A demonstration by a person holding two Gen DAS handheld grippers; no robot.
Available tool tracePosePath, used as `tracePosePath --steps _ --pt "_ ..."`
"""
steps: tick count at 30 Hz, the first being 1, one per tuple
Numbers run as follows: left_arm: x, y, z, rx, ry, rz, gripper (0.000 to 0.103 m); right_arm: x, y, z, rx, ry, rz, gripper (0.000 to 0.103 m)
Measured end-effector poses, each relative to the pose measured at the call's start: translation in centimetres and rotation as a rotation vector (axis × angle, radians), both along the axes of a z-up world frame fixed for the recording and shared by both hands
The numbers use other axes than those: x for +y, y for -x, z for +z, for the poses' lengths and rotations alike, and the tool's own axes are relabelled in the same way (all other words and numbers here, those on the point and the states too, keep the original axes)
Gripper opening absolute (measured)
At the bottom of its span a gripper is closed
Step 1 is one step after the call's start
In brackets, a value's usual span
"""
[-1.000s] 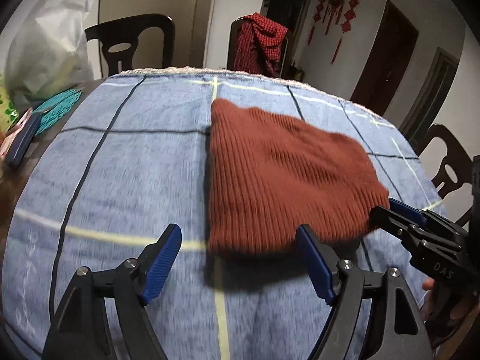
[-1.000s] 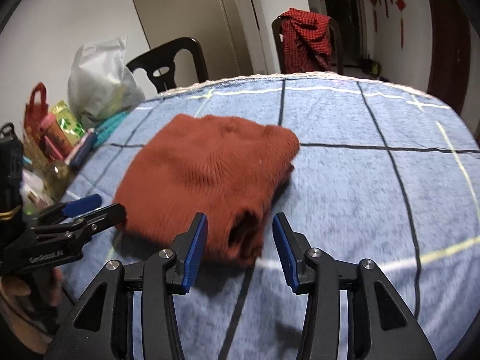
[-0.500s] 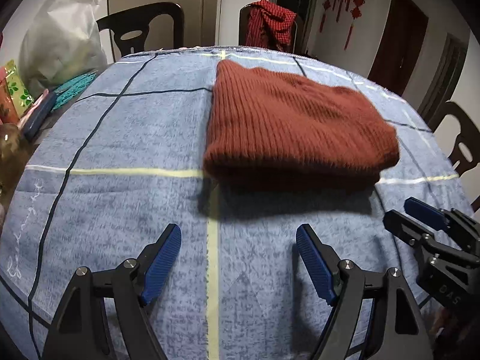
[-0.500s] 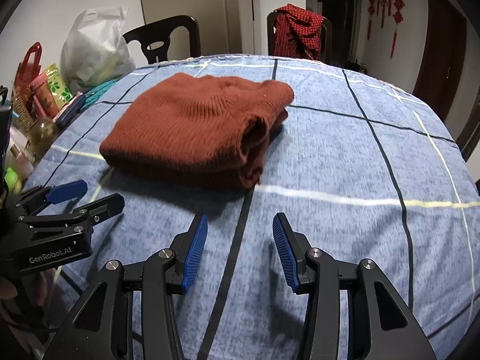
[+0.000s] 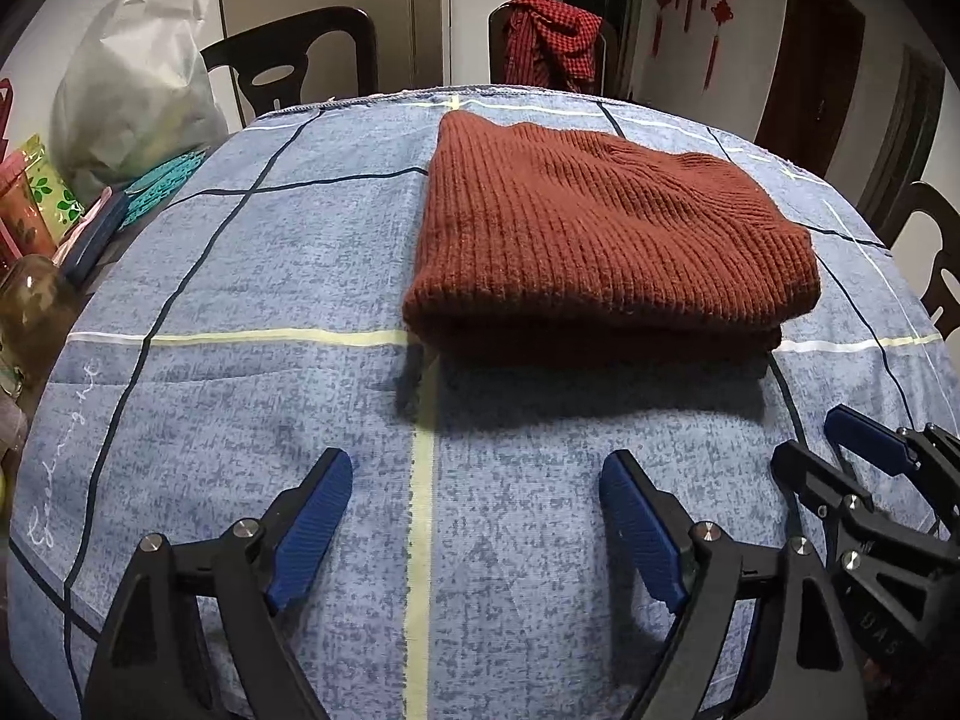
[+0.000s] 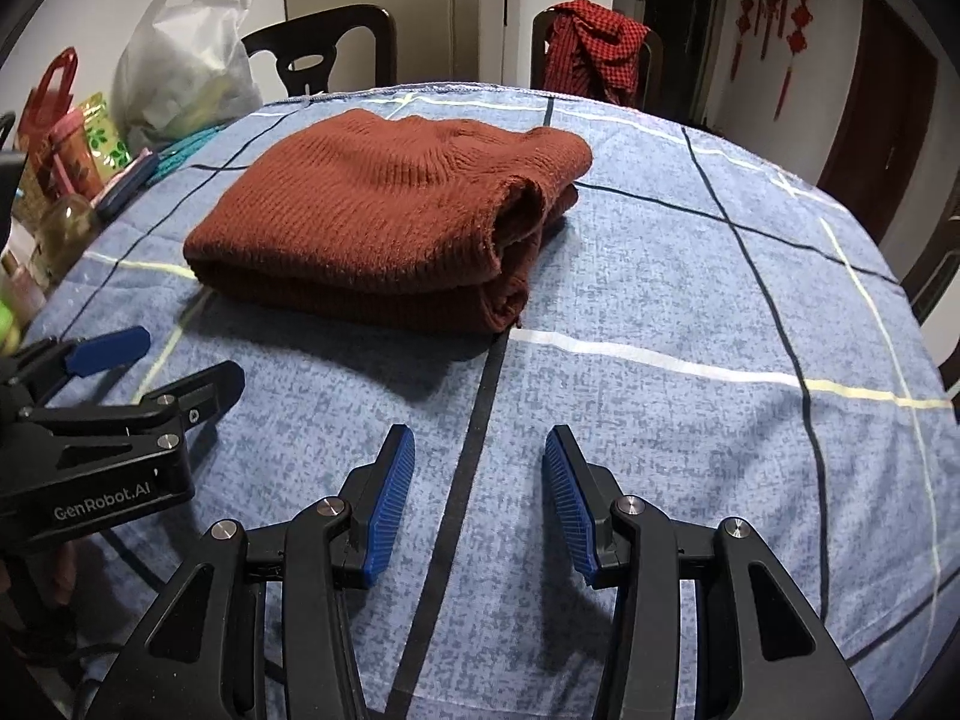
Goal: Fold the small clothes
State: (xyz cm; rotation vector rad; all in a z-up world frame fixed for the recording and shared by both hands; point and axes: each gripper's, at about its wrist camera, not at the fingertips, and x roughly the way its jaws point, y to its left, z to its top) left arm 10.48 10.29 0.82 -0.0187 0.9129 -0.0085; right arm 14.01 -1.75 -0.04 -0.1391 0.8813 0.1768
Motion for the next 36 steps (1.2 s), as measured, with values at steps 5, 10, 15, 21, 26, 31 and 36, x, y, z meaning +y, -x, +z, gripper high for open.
tracePosePath --steps 5,10,15,21,26,31,36 --pt "-0.13 -0.03 -0.08 0.001 -0.003 0.002 0.089 -0.38 -0.05 -0.1 0.005 -0.012 -0.002 0.047" --pt "-0.17 -0.02 -0.11 0.001 -0.001 0.004 0.089 -0.44 -0.12 -0.16 0.008 -0.02 -0.002 0.047" --pt "-0.18 -0.03 -0.13 0.001 -0.001 0.004 0.09 -0.45 -0.12 -0.16 0.008 -0.023 -0.003 0.048" --pt "-0.17 -0.02 -0.12 0.001 -0.001 0.004 0.09 -0.47 -0.14 -0.17 0.009 -0.026 -0.002 0.048" --pt "-0.18 -0.01 -0.12 0.001 -0.001 0.004 0.09 -0.47 -0.13 -0.17 0.009 -0.026 -0.002 0.048" --pt "-0.17 -0.01 -0.13 0.001 0.0 0.004 0.09 -0.46 -0.14 -0.19 0.009 -0.026 -0.003 0.048" --pt "-0.19 0.0 -0.14 0.001 0.0 0.004 0.09 -0.41 -0.11 -0.18 0.009 -0.027 -0.003 0.048"
